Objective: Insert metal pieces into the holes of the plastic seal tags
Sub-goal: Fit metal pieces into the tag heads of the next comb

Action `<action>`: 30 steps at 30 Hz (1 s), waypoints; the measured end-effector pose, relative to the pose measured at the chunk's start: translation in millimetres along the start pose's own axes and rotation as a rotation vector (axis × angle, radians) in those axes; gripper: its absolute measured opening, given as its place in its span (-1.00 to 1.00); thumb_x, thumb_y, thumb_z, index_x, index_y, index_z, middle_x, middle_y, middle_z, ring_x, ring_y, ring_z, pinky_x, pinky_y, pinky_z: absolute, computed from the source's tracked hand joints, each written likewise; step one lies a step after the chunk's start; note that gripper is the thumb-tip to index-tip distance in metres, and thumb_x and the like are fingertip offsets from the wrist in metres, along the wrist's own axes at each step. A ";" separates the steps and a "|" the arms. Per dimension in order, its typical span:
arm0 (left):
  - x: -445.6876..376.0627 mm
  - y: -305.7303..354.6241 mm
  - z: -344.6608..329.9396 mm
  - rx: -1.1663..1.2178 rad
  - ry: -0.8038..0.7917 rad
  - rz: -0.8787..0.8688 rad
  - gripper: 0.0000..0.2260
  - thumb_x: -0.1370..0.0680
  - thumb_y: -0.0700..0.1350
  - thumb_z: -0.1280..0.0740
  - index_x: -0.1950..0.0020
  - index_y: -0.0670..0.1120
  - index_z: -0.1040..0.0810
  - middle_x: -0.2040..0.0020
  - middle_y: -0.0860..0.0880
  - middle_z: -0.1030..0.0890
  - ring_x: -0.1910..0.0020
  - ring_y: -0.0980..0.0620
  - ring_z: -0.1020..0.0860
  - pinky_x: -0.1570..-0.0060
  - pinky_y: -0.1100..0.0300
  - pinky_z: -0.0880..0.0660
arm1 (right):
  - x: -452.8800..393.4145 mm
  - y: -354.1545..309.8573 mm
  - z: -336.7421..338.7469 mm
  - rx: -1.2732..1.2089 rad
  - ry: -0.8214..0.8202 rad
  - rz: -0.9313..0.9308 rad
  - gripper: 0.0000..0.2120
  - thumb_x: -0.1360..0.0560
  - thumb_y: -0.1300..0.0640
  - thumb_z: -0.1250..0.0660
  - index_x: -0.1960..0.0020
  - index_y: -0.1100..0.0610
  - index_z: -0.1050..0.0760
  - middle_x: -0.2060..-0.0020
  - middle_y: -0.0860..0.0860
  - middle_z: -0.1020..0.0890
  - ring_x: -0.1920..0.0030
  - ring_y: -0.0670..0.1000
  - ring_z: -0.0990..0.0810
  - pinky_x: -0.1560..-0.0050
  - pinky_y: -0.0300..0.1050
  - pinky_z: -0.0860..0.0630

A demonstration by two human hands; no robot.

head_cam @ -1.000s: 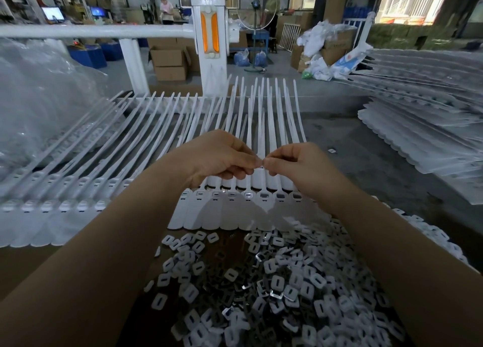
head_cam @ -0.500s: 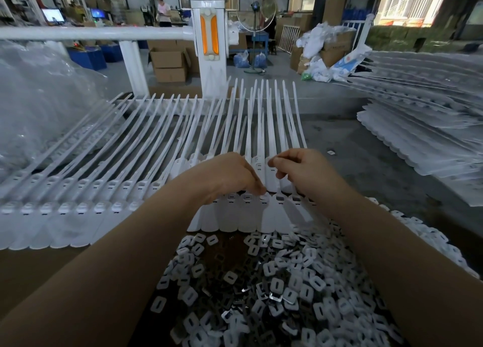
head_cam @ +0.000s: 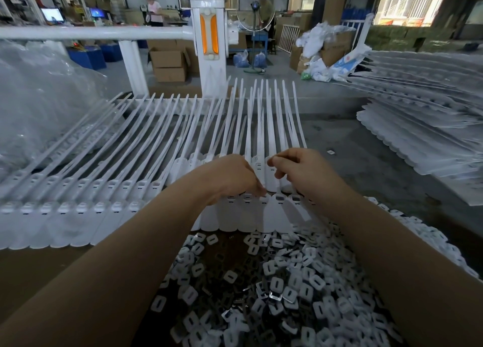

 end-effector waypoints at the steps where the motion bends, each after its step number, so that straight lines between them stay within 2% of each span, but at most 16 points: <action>1: 0.3 0.3 0.2 -0.009 0.002 -0.003 -0.87 -0.44 -0.03 -0.51 0.08 -0.04 -0.69 0.16 0.03 -0.63 0.19 0.09 -0.54 0.32 0.22 -0.37 | 0.2 0.1 -0.1 0.005 0.000 0.000 -0.85 -0.60 0.08 -0.27 -0.02 0.05 -0.61 0.25 -0.07 -0.63 0.45 -0.34 -0.49 0.49 -0.41 -0.35; 5: 0.8 2.0 -1.7 -0.040 -0.009 -0.016 -0.88 -0.44 -0.03 -0.51 0.14 -0.04 -0.65 0.19 0.03 -0.61 0.21 0.10 -0.54 0.36 0.23 -0.35 | 0.2 0.5 0.0 0.011 0.008 -0.009 -0.84 -0.60 0.05 -0.27 -0.04 0.04 -0.62 0.24 -0.07 -0.64 0.31 -0.20 -0.53 0.39 -0.36 -0.39; 12: -1.9 1.4 -5.3 -0.058 -0.023 -0.002 -0.82 -0.41 -0.06 -0.54 0.21 0.00 -0.53 0.21 0.04 -0.55 0.22 0.08 -0.50 0.33 0.21 -0.37 | 1.4 0.2 -0.7 0.024 0.010 -0.005 -0.83 -0.60 0.06 -0.27 -0.07 0.06 -0.62 0.24 -0.06 -0.64 0.30 -0.18 -0.52 0.50 -0.44 -0.35; 18: -6.0 -1.1 -6.0 -0.048 -0.044 -0.030 -0.82 -0.40 -0.06 -0.55 0.21 0.03 -0.54 0.21 0.06 -0.54 0.23 0.09 -0.49 0.33 0.22 -0.36 | 1.7 -2.1 -1.6 0.025 0.002 0.001 -0.81 -0.60 0.08 -0.26 -0.09 0.10 -0.62 0.22 -0.02 -0.63 0.26 -0.14 -0.53 0.50 -0.46 -0.35; 20: -3.5 1.3 -4.1 -0.052 -0.053 -0.101 -0.84 -0.39 -0.03 -0.56 0.19 0.03 -0.59 0.24 0.07 -0.54 0.24 0.09 -0.50 0.30 0.23 -0.39 | 1.6 -1.2 -1.0 -0.018 -0.006 -0.016 -0.81 -0.61 0.10 -0.26 -0.11 0.12 -0.61 0.22 -0.01 -0.61 0.28 -0.16 -0.50 0.53 -0.45 -0.35; 22: 2.0 13.9 2.8 -0.079 -0.029 -0.251 -0.86 -0.37 -0.02 -0.57 0.20 0.08 -0.63 0.25 0.06 -0.52 0.29 0.11 -0.49 0.34 0.27 -0.43 | 1.8 -0.5 0.4 -0.065 -0.010 -0.042 -0.81 -0.61 0.11 -0.25 -0.11 0.12 -0.61 0.23 -0.01 -0.60 0.30 -0.15 -0.48 0.52 -0.40 -0.37; 23: 6.3 23.6 5.2 -0.091 -0.024 -0.344 -0.88 -0.37 -0.02 -0.57 0.21 0.11 -0.65 0.26 0.06 -0.52 0.31 0.14 -0.49 0.36 0.32 -0.44 | 1.3 0.1 1.9 -0.073 -0.005 -0.053 -0.81 -0.61 0.09 -0.25 -0.10 0.11 -0.61 0.24 -0.03 -0.60 0.31 -0.14 -0.48 0.47 -0.35 -0.39; 25: 18.2 42.8 -1.4 -0.075 -0.114 -0.492 -0.91 -0.38 -0.03 -0.56 0.21 0.14 -0.69 0.29 0.09 -0.59 0.34 0.22 -0.50 0.34 0.42 -0.40 | 0.2 1.6 5.1 -0.082 0.008 -0.067 -0.81 -0.61 0.07 -0.25 -0.08 0.07 -0.62 0.24 -0.05 -0.61 0.27 -0.12 -0.49 0.33 -0.26 -0.38; 27: 29.6 55.5 -18.6 -0.092 -0.241 -0.561 -0.92 -0.41 -0.05 -0.54 0.15 0.13 -0.72 0.25 0.20 -0.65 0.29 0.32 -0.55 0.26 0.51 -0.39 | -0.5 2.9 6.4 -0.118 0.016 -0.080 -0.84 -0.60 0.07 -0.26 -0.03 0.03 -0.62 0.24 -0.05 -0.61 0.21 -0.10 -0.51 0.24 -0.20 -0.41; 30: 33.5 62.0 -35.8 -0.185 -0.258 -0.599 -0.89 -0.42 -0.06 -0.53 0.06 0.06 -0.72 0.21 0.30 -0.65 0.20 0.38 -0.56 0.20 0.54 -0.39 | -0.7 4.9 5.4 -0.159 0.011 -0.099 -0.86 -0.59 0.08 -0.27 0.01 0.02 -0.62 0.24 -0.04 -0.61 0.16 -0.05 -0.53 0.15 -0.06 -0.52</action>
Point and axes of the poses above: each hand's wrist, its own x-axis away from the middle knuckle, its own z-axis out of the back of the hand, y = z × x, the point moved 9 cm from there along -x, towards the middle knuckle
